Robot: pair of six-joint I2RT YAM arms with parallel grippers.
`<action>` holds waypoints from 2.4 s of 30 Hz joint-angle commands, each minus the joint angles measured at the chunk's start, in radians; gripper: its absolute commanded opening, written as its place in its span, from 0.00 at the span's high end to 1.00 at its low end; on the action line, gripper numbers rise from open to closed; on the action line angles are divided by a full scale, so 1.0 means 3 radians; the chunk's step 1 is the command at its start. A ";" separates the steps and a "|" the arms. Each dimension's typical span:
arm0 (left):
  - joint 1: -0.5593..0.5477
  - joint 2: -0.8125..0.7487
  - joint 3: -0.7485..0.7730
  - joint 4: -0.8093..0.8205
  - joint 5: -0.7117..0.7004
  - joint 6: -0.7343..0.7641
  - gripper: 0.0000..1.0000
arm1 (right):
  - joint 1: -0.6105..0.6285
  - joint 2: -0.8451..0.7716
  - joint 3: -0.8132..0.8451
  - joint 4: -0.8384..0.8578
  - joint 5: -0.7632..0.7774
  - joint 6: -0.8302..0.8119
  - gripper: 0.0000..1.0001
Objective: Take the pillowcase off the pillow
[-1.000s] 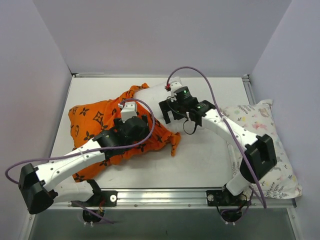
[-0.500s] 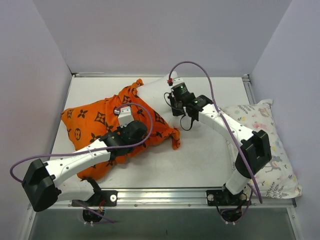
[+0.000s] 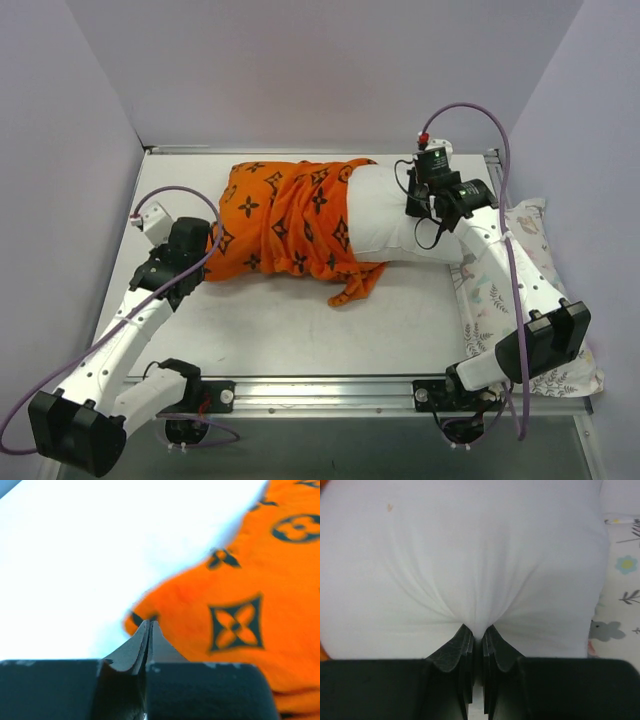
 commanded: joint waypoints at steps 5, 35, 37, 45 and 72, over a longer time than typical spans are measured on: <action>-0.0032 -0.0107 -0.0182 0.0058 0.0392 0.0225 1.00 | 0.0047 -0.0150 0.0109 -0.0083 0.0149 -0.0121 1.00; -0.0883 0.0500 -0.0941 0.2969 0.0915 0.0435 0.78 | 0.0507 -0.0375 -0.0014 -0.0211 0.0338 -0.0076 1.00; -0.0806 0.0434 -0.0828 0.2715 0.0900 0.0496 1.00 | 0.0502 -0.0390 -0.0009 -0.0216 0.0364 -0.0086 1.00; 0.0342 -0.0445 -0.0429 0.1139 0.0470 0.0424 1.00 | 0.0329 -0.0508 0.0124 -0.0313 0.0369 -0.0055 1.00; -0.0985 0.1142 0.2848 -0.0451 0.0377 0.1815 1.00 | 0.0151 -0.0465 0.0206 0.0039 -0.1757 0.0369 1.00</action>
